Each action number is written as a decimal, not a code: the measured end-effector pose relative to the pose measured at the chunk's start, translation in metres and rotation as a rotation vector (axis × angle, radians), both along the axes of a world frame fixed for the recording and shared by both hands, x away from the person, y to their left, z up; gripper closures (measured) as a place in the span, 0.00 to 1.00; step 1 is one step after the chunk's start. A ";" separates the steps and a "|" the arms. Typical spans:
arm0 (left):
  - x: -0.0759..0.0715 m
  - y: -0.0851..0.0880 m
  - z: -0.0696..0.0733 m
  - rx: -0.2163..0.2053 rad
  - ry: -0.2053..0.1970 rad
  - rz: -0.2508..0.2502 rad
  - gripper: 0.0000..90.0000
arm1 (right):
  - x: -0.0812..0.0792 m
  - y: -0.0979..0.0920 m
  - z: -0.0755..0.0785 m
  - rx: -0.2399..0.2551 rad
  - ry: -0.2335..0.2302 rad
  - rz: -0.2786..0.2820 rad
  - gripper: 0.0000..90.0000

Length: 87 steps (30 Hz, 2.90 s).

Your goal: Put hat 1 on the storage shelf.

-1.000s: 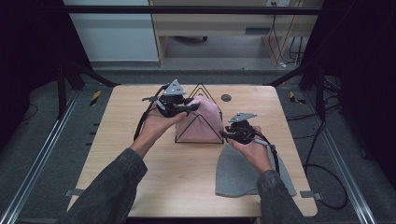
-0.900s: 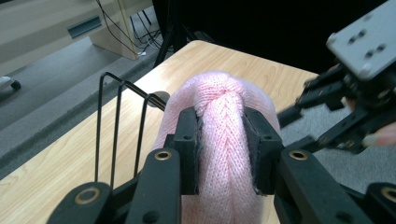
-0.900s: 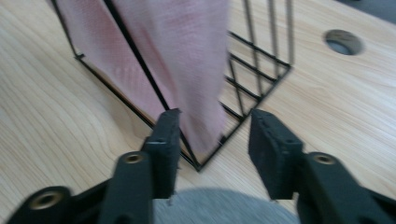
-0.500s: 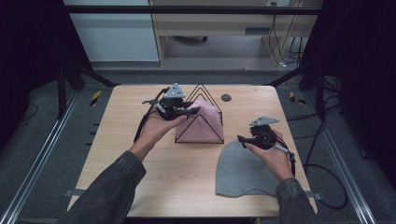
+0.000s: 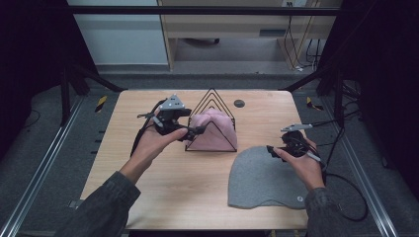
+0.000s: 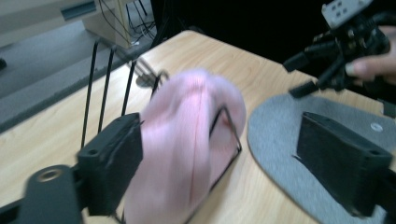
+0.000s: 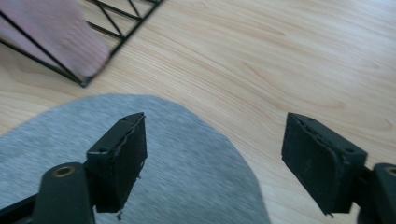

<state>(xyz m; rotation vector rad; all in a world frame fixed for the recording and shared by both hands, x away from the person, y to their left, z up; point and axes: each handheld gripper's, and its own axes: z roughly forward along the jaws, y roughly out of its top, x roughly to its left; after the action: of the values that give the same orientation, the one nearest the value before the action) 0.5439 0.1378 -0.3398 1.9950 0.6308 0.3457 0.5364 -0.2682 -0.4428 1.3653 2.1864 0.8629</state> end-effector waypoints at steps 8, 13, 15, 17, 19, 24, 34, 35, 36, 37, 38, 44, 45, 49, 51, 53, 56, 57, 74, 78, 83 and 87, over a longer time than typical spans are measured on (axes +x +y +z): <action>-0.016 0.038 -0.042 0.059 0.082 0.068 0.06 | 0.008 -0.024 -0.009 0.046 0.063 -0.041 0.43; -0.022 0.049 -0.061 0.083 0.109 0.071 0.06 | 0.011 -0.022 -0.015 0.022 0.090 -0.033 0.48; -0.028 0.054 -0.074 0.113 0.125 0.064 0.07 | 0.012 -0.023 -0.019 0.019 0.112 -0.034 0.49; -0.033 0.056 -0.082 0.132 0.127 0.060 0.06 | 0.013 -0.023 -0.022 0.009 0.125 -0.029 0.49; -0.037 0.059 -0.088 0.137 0.126 0.047 0.07 | 0.012 -0.023 -0.024 0.005 0.129 -0.032 0.49; -0.041 0.068 -0.099 0.179 0.132 0.067 0.07 | 0.009 -0.027 -0.029 0.006 0.146 -0.035 0.49; -0.049 0.085 -0.115 0.203 0.151 0.111 0.08 | 0.005 -0.032 -0.034 0.028 0.161 -0.032 0.52; -0.049 0.086 -0.115 0.209 0.148 0.116 0.08 | 0.005 -0.031 -0.035 0.031 0.162 -0.028 0.53; -0.049 0.088 -0.115 0.202 0.150 0.119 0.08 | 0.005 -0.030 -0.035 0.024 0.160 -0.026 0.53; -0.049 0.089 -0.115 0.195 0.151 0.123 0.08 | 0.005 -0.029 -0.035 0.021 0.161 -0.022 0.54; -0.049 0.090 -0.115 0.195 0.151 0.126 0.08 | 0.005 -0.028 -0.036 0.023 0.165 -0.018 0.54; -0.048 0.093 -0.117 0.203 0.154 0.129 0.08 | 0.006 -0.025 -0.039 0.007 0.171 -0.010 0.55; -0.049 0.092 -0.117 0.205 0.154 0.129 0.08 | 0.006 -0.025 -0.039 0.006 0.172 -0.007 0.55; -0.049 0.092 -0.117 0.205 0.154 0.129 0.08 | 0.006 -0.024 -0.039 -0.001 0.171 0.000 0.59; -0.049 0.092 -0.117 0.205 0.154 0.130 0.08 | 0.005 -0.024 -0.039 -0.004 0.173 0.007 0.61; -0.049 0.092 -0.117 0.204 0.155 0.131 0.08 | 0.005 -0.022 -0.039 -0.013 0.180 0.013 0.66; -0.048 0.092 -0.118 0.210 0.156 0.128 0.08 | 0.004 -0.021 -0.039 -0.025 0.182 0.025 0.73; -0.048 0.093 -0.118 0.213 0.156 0.128 0.08 | 0.003 -0.020 -0.039 -0.024 0.183 0.029 0.75; -0.043 0.100 -0.123 0.217 0.190 0.135 0.08 | -0.015 -0.017 -0.019 0.071 0.121 0.127 0.95; -0.043 0.098 -0.126 0.213 0.217 0.113 0.07 | -0.026 -0.007 -0.004 0.093 0.075 0.165 0.95; -0.043 0.097 -0.129 0.209 0.235 0.094 0.07 | -0.038 0.011 0.012 0.098 0.012 0.230 0.95; -0.042 0.098 -0.130 0.187 0.265 0.078 0.07 | -0.051 0.025 0.029 0.100 -0.025 0.286 0.95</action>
<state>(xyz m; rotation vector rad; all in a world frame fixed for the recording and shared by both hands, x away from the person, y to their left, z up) 0.5020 0.2354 -0.4698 2.2205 0.8717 0.1936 0.4855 -0.2432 -0.4140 1.0919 2.3837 1.0987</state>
